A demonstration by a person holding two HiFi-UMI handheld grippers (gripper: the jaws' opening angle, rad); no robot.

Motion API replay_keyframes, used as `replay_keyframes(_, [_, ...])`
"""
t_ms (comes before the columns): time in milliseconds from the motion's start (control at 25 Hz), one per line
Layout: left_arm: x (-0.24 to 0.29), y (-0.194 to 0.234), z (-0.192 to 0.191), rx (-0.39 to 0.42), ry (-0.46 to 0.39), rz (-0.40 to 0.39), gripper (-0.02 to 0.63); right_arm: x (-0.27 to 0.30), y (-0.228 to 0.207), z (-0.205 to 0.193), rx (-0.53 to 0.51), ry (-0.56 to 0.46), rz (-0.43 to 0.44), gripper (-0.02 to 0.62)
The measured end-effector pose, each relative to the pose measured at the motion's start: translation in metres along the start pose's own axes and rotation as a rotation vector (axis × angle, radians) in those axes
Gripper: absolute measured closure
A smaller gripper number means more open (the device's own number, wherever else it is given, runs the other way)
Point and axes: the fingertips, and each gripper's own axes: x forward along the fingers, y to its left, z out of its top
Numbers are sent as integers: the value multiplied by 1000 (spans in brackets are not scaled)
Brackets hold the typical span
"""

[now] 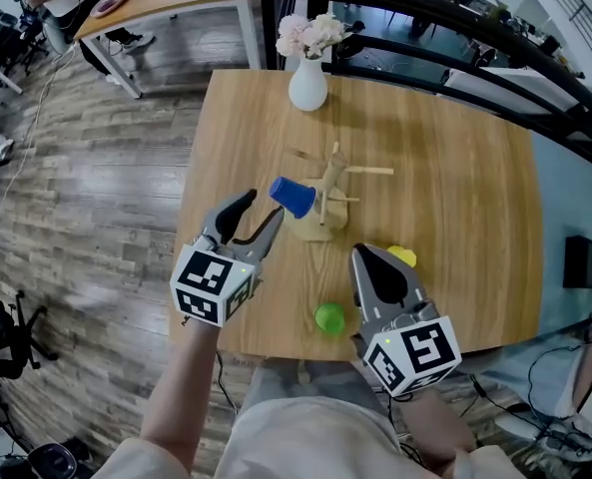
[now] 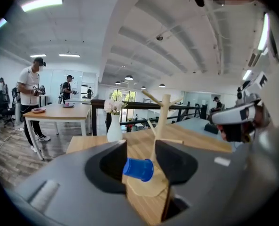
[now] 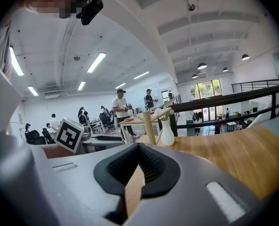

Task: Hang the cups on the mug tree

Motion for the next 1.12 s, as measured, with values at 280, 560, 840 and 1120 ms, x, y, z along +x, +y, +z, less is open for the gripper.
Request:
replay_keyframes(280, [-43,-17,36,40,-60,3,489,-24,16,26,-24,-71,-2,594])
replay_keyframes(560, [-90,-43,65,23,-122,-6,557,-60,34,50,-40,-137,-3,595])
replay_keyframes(840, [-133,-65,97,69,-219,7,581,-93,45,63,-68,-179,-13,595])
replay_keyframes(1120, [-162,-102,95,73,-258,-47,598,-113,60,50,-57,-157,21,595])
